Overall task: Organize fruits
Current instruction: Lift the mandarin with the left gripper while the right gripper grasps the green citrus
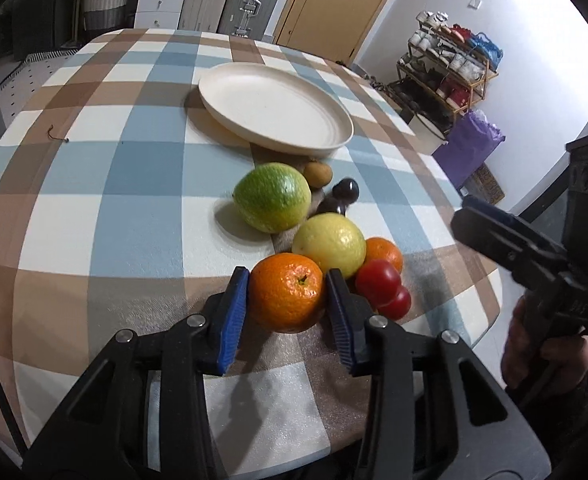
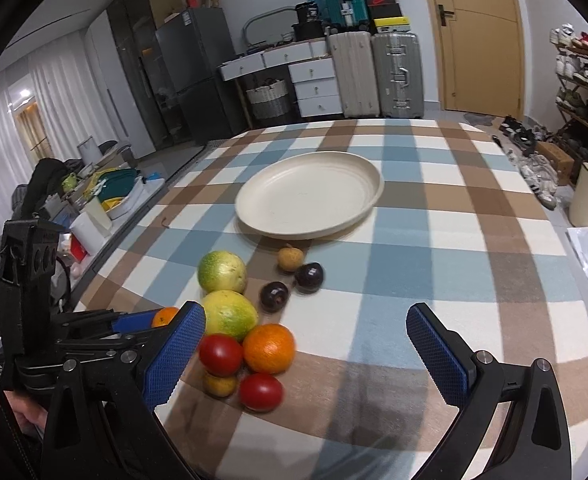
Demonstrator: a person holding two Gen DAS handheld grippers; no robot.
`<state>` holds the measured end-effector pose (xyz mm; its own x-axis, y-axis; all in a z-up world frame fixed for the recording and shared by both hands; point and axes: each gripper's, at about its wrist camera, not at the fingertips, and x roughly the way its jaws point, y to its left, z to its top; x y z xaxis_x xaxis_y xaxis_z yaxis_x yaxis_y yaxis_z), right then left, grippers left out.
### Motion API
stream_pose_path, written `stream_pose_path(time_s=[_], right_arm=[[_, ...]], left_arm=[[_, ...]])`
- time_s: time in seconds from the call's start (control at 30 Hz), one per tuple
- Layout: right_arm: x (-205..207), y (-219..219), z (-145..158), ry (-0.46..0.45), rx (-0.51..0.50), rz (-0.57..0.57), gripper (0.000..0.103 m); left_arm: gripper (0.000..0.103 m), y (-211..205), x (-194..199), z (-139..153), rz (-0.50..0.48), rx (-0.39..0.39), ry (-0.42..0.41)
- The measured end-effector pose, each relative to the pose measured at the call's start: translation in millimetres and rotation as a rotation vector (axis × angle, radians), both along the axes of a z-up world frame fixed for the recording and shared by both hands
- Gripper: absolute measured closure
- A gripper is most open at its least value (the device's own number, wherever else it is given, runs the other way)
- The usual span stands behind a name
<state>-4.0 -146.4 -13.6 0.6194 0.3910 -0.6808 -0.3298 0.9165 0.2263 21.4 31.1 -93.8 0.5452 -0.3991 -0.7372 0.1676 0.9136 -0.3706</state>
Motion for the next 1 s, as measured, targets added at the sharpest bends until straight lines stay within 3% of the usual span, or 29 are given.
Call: stream_pose_path(time_s=[0.43, 0.5, 0.57, 1.0], right_arm=[[37, 53, -6, 0.046, 0.006, 0.148, 0.001], [44, 60, -9, 0.060, 0.001, 0.160, 0.005], [50, 68, -13, 0.076, -0.007, 0.172, 0.010], [68, 104, -28, 0.133, -0.057, 0.235, 0.013]], left_arm=[[0.067, 58, 5, 20, 0.147, 0.024, -0.048], [0.067, 68, 7, 23, 0.168, 0.025, -0.055], [0.067, 76, 10, 24, 0.181, 0.022, -0.057], [0.067, 89, 21, 13, 0.204, 0.019, -0.037]])
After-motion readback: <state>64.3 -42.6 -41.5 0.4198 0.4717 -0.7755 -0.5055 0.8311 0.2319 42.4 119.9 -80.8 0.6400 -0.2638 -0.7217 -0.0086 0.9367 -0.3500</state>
